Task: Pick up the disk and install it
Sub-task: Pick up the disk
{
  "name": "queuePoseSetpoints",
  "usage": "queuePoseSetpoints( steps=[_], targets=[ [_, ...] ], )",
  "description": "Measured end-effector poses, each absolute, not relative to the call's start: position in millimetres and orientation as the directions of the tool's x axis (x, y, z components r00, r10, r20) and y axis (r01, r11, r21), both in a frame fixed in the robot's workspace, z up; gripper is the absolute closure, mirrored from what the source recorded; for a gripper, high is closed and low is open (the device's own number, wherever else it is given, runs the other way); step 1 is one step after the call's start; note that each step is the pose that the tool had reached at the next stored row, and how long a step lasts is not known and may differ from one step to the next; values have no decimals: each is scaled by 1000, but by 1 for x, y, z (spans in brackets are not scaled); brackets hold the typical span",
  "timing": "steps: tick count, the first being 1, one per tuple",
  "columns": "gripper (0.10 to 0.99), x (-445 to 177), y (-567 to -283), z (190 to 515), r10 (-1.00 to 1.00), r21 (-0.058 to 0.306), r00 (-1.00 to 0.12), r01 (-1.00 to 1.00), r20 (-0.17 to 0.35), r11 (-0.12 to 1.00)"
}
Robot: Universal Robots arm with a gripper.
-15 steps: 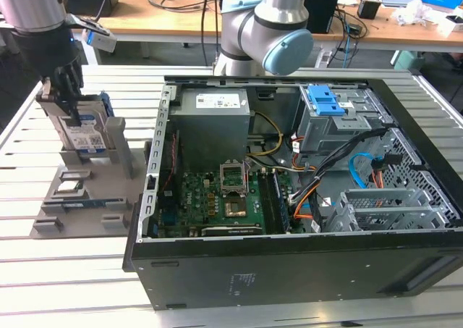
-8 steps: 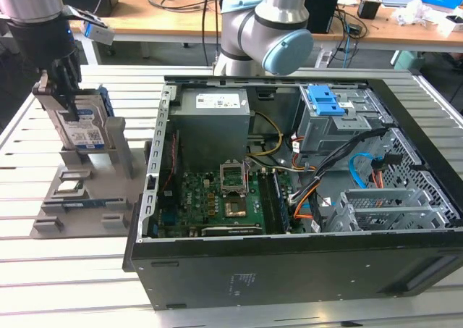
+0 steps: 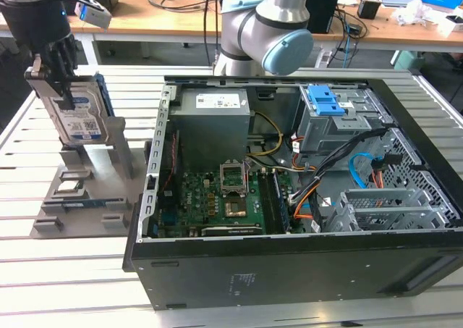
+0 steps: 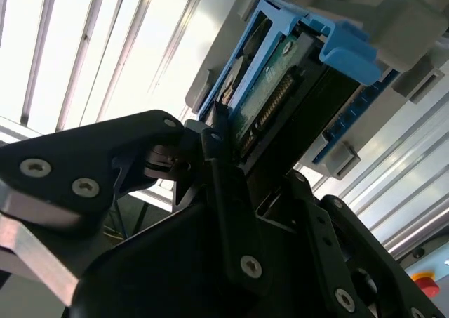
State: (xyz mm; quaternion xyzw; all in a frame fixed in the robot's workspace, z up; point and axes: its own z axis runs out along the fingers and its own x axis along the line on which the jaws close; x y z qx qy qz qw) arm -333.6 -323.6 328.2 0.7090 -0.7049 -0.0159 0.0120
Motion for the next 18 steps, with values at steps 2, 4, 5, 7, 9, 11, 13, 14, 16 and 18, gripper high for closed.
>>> queuePoseSetpoints(
  steps=[2,4,5,7,9,11,13,14,16,18],
  targets=[
    [725,-334,-323,333,-1000,40,6,-999,-6,-6],
    [725,-333,-323,338,-1000,40,6,-999,-6,-6],
    [725,-333,-323,340,-1000,40,6,-999,-6,-6],
    [725,-333,-323,345,-1000,40,6,-999,-5,-6],
    [725,-333,-323,351,-1000,40,6,-999,-6,-6],
    [725,-333,-323,355,-1000,40,6,-999,-6,-6],
    [725,-333,-323,359,-1000,40,6,-999,-6,-6],
    [725,-333,-323,361,-1000,41,6,-999,-6,-6],
    [725,-333,-323,364,-1000,41,6,-999,-6,-6],
    [725,-333,-323,367,-1000,41,6,-999,-6,-6]
  ],
)
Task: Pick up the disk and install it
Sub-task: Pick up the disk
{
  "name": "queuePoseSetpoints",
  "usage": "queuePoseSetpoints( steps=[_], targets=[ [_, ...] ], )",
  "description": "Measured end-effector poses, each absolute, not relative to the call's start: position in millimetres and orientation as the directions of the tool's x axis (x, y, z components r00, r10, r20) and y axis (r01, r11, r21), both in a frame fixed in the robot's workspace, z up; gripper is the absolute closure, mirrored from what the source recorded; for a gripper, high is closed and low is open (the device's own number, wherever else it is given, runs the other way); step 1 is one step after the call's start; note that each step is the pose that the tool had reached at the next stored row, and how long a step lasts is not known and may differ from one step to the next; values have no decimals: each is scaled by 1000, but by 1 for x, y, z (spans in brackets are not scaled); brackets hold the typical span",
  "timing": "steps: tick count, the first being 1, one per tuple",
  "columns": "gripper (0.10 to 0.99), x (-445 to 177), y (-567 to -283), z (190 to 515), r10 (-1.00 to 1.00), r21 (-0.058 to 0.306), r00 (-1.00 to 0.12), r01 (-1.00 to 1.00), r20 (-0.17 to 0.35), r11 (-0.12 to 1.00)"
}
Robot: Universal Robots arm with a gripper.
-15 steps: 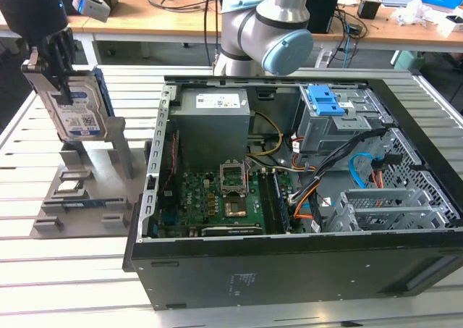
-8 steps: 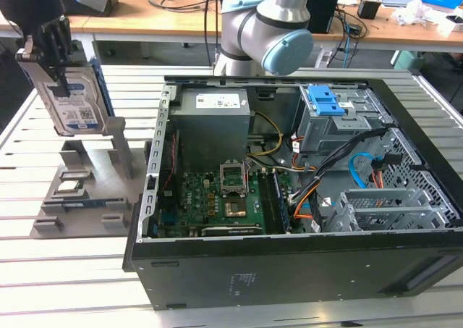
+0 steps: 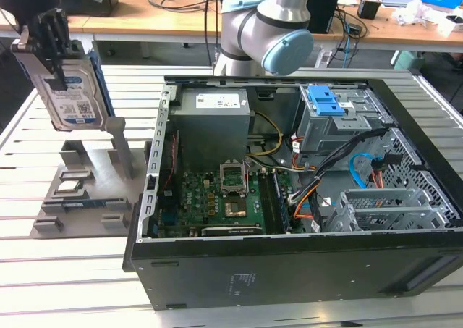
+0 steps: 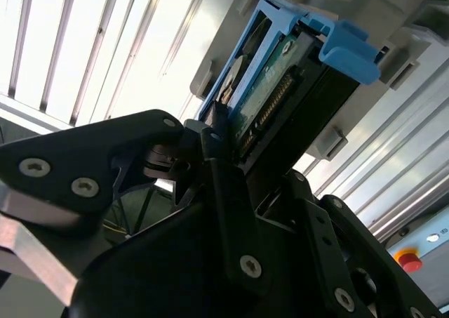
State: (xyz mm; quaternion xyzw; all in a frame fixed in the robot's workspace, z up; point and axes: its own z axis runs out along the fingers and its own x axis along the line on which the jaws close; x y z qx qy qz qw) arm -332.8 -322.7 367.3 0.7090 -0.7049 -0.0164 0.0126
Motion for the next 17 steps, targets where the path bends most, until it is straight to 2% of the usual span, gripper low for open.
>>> queuePoseSetpoints(
  steps=[17],
  targets=[
    [725,-331,-322,406,-1000,45,6,-999,-6,-6]
  ],
)
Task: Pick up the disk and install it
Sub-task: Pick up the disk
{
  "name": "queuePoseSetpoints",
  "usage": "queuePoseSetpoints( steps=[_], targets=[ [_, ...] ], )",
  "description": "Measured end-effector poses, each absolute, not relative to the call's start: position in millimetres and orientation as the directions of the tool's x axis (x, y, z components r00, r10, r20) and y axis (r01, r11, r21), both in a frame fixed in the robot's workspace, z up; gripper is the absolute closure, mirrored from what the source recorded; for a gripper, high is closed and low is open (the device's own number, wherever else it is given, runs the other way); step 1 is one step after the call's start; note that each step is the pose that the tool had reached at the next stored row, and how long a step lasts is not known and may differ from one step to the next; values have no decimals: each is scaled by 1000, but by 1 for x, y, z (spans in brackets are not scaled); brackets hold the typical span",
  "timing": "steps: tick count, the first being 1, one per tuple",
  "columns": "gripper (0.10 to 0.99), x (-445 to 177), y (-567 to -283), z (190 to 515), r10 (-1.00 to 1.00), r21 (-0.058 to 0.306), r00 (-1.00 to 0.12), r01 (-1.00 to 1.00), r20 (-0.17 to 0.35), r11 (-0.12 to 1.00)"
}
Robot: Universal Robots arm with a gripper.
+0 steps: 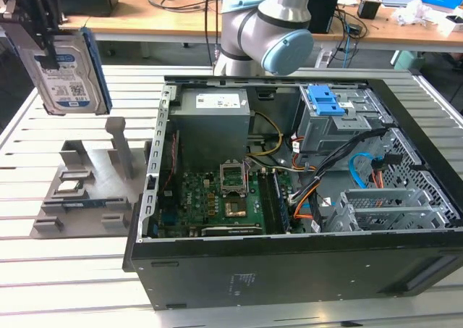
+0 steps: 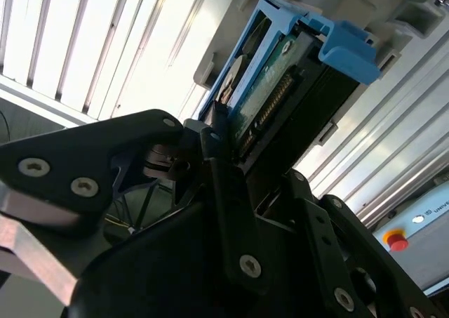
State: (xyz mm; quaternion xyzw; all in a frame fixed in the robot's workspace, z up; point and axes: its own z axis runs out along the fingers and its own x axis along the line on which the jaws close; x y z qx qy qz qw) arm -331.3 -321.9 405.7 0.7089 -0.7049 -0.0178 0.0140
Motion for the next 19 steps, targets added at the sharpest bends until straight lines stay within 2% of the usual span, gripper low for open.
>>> queuePoseSetpoints(
  steps=[19],
  targets=[
    [725,-328,-321,444,-1000,54,5,-999,-6,-6]
  ],
)
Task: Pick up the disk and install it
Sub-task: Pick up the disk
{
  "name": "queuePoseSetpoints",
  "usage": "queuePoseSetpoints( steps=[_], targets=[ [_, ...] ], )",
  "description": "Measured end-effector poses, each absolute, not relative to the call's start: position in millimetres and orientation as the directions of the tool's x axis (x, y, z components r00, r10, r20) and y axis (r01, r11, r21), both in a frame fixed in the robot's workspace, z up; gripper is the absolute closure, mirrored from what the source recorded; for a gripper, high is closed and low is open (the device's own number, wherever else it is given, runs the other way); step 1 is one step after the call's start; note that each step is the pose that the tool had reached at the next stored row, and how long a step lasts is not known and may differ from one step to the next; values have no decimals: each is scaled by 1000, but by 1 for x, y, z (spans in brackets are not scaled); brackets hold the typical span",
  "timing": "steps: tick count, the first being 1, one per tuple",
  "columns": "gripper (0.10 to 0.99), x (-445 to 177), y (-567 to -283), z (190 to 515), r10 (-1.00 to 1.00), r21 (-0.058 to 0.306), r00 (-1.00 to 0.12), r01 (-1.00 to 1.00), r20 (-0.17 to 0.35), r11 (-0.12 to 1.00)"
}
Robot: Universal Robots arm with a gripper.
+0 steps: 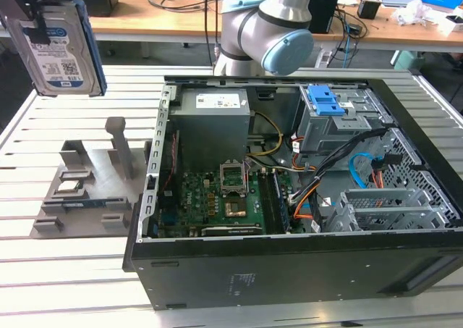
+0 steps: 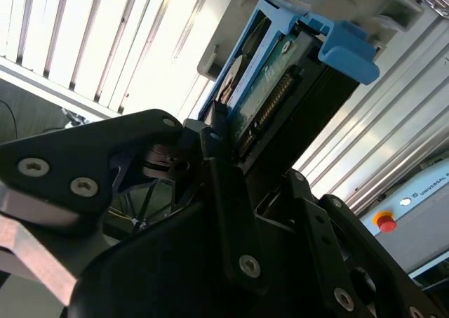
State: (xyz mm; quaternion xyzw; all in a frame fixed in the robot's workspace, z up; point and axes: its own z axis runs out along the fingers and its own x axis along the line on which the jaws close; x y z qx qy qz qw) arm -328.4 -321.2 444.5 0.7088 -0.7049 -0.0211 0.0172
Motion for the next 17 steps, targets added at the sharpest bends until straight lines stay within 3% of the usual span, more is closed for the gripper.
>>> queuePoseSetpoints(
  steps=[17],
  targets=[
    [725,-327,-320,481,-1000,61,5,-998,-6,-6]
  ],
)
